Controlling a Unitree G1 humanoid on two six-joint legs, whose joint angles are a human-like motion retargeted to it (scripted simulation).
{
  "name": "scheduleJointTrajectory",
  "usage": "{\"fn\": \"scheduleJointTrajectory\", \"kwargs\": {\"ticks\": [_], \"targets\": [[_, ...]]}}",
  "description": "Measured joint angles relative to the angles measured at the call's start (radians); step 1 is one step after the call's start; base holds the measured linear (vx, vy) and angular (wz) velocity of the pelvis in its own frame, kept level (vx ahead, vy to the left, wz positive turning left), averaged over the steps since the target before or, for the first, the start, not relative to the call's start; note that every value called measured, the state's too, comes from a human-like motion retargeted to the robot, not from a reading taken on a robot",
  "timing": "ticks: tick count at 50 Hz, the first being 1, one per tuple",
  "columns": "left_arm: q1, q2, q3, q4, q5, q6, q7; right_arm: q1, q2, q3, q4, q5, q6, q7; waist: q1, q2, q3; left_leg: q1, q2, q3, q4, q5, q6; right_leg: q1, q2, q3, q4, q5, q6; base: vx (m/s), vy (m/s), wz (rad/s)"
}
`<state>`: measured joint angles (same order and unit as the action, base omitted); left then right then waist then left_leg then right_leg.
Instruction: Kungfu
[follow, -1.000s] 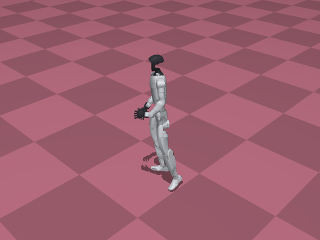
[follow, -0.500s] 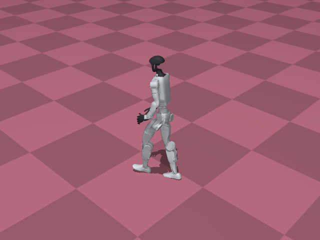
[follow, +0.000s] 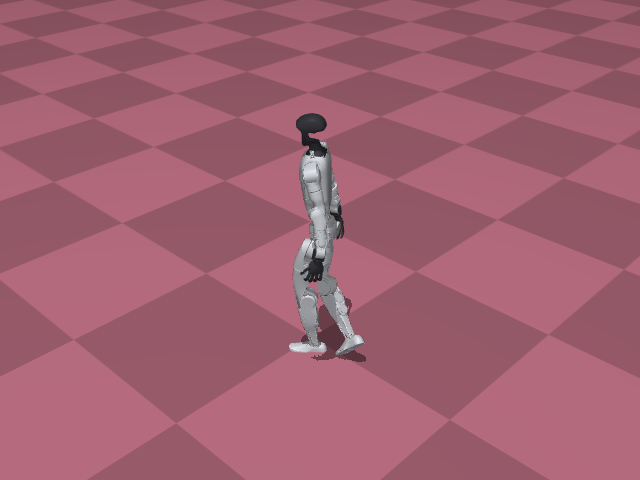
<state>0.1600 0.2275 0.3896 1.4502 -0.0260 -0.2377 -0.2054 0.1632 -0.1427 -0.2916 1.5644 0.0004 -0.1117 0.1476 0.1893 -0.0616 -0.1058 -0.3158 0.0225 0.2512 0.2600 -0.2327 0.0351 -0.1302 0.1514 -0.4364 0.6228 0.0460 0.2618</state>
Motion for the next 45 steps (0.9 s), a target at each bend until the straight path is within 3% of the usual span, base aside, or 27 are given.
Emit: {"fn": "scheduleJointTrajectory", "kwargs": {"ticks": [3,7,10,13,15,18,20,22,25,28,30,33,37,41,45], "targets": [[0.009,-0.003,-0.062,-0.051,0.031,0.015,-0.076,0.087,0.008,-0.046,0.008,0.041,-0.051,-0.026,-0.070,0.050,-0.012,0.121,-0.093,-0.143,-0.073,-0.019,0.061,-0.013,-0.139,-0.016,-0.016,-0.075,0.000,0.83,0.45,2.89],[-0.049,0.053,-0.182,-0.103,0.113,0.001,-0.200,0.150,0.027,-0.067,0.017,0.147,-0.095,0.004,-0.093,0.042,0.016,0.208,-0.150,-0.283,-0.089,-0.032,0.072,-0.104,-0.233,0.081,-0.102,-0.133,-0.073,0.42,-0.29,2.29],[-0.114,0.081,-0.240,-0.112,0.216,0.008,-0.215,0.180,0.054,-0.089,0.010,0.199,-0.109,0.034,-0.076,0.013,0.033,0.238,-0.182,-0.360,-0.073,-0.048,0.071,-0.157,-0.298,0.168,-0.223,-0.108,-0.135,0.23,-0.39,1.96],[-0.168,0.076,-0.293,-0.109,0.259,0.022,-0.181,0.188,0.064,-0.096,-0.014,0.229,-0.110,0.043,-0.072,-0.006,0.059,0.269,-0.204,-0.438,-0.051,-0.067,0.067,-0.177,-0.377,0.252,-0.361,-0.002,-0.168,0.19,-0.52,2.15],[-0.192,0.061,-0.304,-0.109,0.262,0.018,-0.165,0.187,0.065,-0.108,-0.043,0.218,-0.110,0.039,-0.083,-0.014,0.079,0.287,-0.215,-0.498,-0.028,-0.083,0.062,-0.174,-0.433,0.292,-0.455,0.094,-0.163,0.13,-0.58,2.26],[-0.199,0.032,-0.281,-0.107,0.231,0.015,-0.157,0.179,0.061,-0.110,-0.099,0.179,-0.104,0.026,-0.113,-0.036,0.113,0.306,-0.242,-0.580,0.030,-0.115,0.055,-0.137,-0.505,0.327,-0.564,0.211,-0.023,0.11,-0.83,2.09],[-0.190,0.022,-0.247,-0.107,0.191,0.011,-0.150,0.159,0.055,-0.087,-0.136,0.161,-0.092,0.027,-0.109,-0.040,0.121,0.293,-0.206,-0.610,0.087,-0.146,0.031,-0.127,-0.472,0.348,-0.566,0.301,0.000,-0.05,-0.97,1.38],[-0.172,-0.004,-0.212,-0.108,0.133,0.003,-0.130,0.145,0.033,-0.061,-0.185,0.143,-0.081,0.041,-0.112,-0.060,0.131,0.299,-0.221,-0.628,0.086,-0.129,0.048,-0.123,-0.512,0.317,-0.509,0.164,-0.037,-0.18,-0.89,1.30],[-0.147,-0.025,-0.176,-0.097,0.033,0.002,-0.104,0.135,-0.012,-0.013,-0.268,0.123,-0.064,0.094,-0.105,-0.054,0.109,0.265,-0.163,-0.630,0.106,-0.114,0.034,-0.123,-0.475,0.180,-0.418,-0.008,-0.165,-0.16,-0.73,1.22],[-0.138,-0.068,-0.129,-0.057,-0.033,0.022,-0.072,0.079,-0.096,0.051,-0.302,0.118,-0.039,0.179,-0.095,-0.046,0.109,0.246,-0.064,-0.495,0.067,-0.048,-0.031,-0.147,-0.454,0.165,-0.365,-0.050,-0.168,-0.31,-0.67,1.03],[-0.138,-0.113,-0.086,-0.018,-0.116,0.008,-0.023,0.006,-0.174,0.101,-0.307,0.092,-0.008,0.204,-0.130,-0.007,0.138,0.256,0.020,-0.340,0.025,0.003,-0.105,-0.114,-0.430,0.105,-0.372,-0.061,-0.178,-0.46,-0.36,1.02],[-0.103,-0.138,-0.116,0.008,-0.311,-0.028,-0.001,-0.094,-0.254,0.130,-0.292,-0.013,0.034,0.185,-0.218,0.042,0.146,0.271,0.103,-0.100,-0.030,0.056,-0.160,-0.068,-0.413,0.024,-0.407,-0.062,-0.184,-0.29,-0.13,1.24],[-0.070,-0.147,-0.130,0.017,-0.292,-0.030,0.022,-0.126,-0.276,0.090,-0.298,-0.093,0.047,0.121,-0.251,0.073,0.118,0.258,0.092,-0.125,-0.043,0.062,-0.218,-0.030,-0.400,-0.079,-0.450,-0.064,-0.188,-0.05,-0.07,1.04],[-0.085,-0.120,-0.163,0.006,-0.209,-0.016,0.024,-0.158,-0.243,0.038,-0.285,-0.033,0.028,0.061,-0.188,0.069,0.137,0.307,0.090,-0.053,-0.079,0.036,-0.202,-0.019,-0.374,-0.062,-0.460,-0.062,-0.197,-0.05,0.05,0.01],[-0.118,-0.099,-0.186,0.008,-0.136,0.003,0.007,-0.164,-0.188,-0.026,-0.279,0.049,0.037,0.078,-0.188,0.066,0.138,0.298,0.072,-0.099,-0.093,-0.003,-0.142,-0.012,-0.385,-0.080,-0.447,-0.054,-0.193,0.08,0.24,0.52]]}}
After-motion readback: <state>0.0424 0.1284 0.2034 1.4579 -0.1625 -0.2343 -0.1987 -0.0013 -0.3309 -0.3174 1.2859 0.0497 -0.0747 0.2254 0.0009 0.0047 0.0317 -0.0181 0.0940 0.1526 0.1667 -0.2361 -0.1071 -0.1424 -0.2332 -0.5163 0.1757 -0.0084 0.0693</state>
